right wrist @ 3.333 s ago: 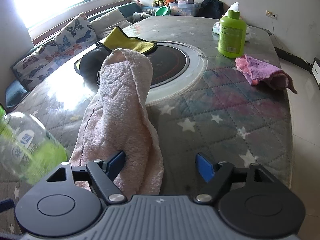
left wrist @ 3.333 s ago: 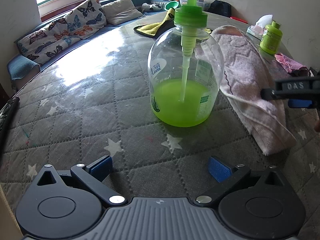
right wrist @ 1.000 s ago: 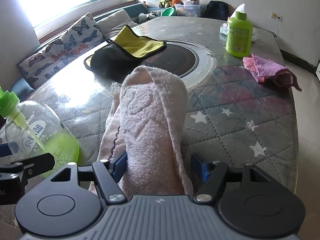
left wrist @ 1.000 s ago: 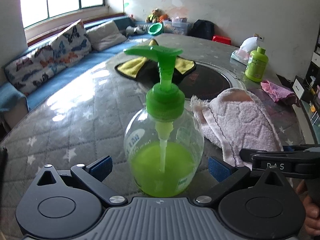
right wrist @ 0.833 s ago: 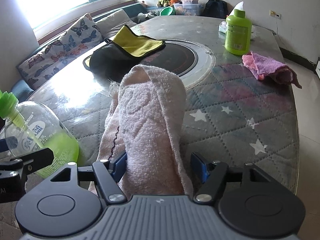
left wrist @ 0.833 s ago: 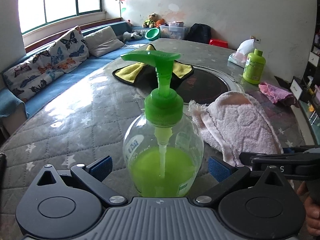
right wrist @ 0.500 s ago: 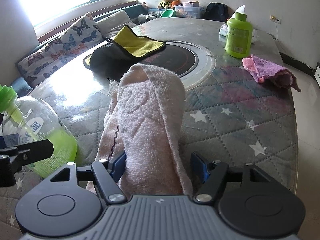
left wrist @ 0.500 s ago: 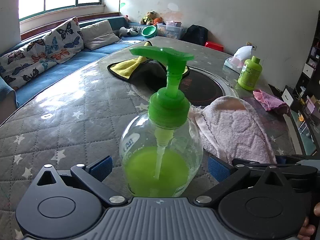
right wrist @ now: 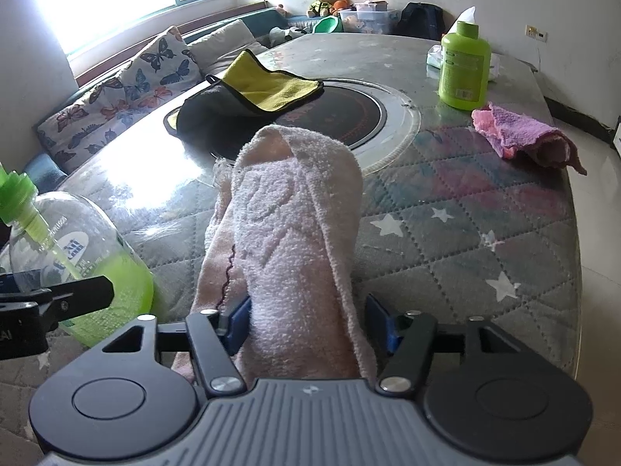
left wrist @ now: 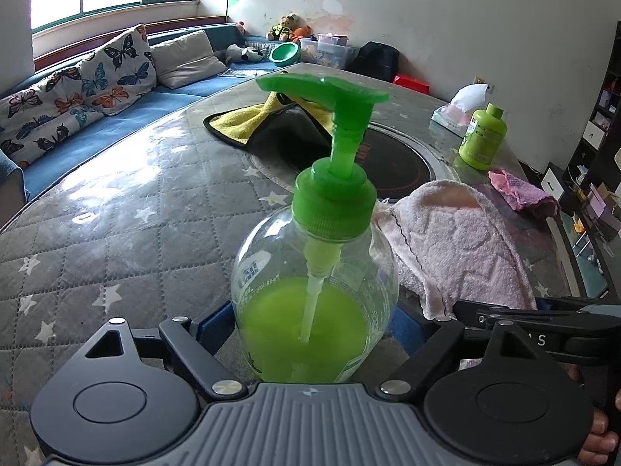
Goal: Clean container
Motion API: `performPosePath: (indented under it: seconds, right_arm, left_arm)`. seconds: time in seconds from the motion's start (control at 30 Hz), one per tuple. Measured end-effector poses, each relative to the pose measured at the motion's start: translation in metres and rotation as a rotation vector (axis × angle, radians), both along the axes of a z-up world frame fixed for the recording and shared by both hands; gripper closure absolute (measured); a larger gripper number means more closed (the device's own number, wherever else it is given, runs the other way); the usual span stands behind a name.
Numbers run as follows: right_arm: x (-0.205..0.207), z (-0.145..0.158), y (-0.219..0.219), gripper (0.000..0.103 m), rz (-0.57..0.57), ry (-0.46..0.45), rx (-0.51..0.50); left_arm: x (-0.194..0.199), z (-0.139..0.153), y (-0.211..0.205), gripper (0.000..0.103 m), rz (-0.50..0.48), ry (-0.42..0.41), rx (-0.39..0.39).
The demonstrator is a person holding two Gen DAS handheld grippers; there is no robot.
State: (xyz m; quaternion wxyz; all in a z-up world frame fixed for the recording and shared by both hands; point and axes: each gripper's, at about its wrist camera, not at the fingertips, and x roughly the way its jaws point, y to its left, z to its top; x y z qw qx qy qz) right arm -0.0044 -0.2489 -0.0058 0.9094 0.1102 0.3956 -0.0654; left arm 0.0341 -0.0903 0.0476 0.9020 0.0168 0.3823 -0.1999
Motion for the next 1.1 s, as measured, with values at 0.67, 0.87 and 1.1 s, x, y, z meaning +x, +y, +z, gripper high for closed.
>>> performPosePath:
  seconds: [0.67, 0.87, 1.1]
  right_arm:
    - [-0.013, 0.001, -0.003, 0.054, -0.022, 0.004, 0.011]
    - [-0.012, 0.001, -0.002, 0.055, -0.012, -0.002, 0.003]
    - [-0.014, 0.004, -0.011, 0.065, -0.023, -0.009, 0.066]
  left_arm:
    - [-0.021, -0.001, -0.013, 0.016, -0.158, 0.012, -0.022]
    - [-0.024, 0.001, -0.011, 0.015, -0.157, -0.001, -0.024]
    - [-0.033, 0.01, -0.006, 0.013, -0.159, -0.052, -0.02]
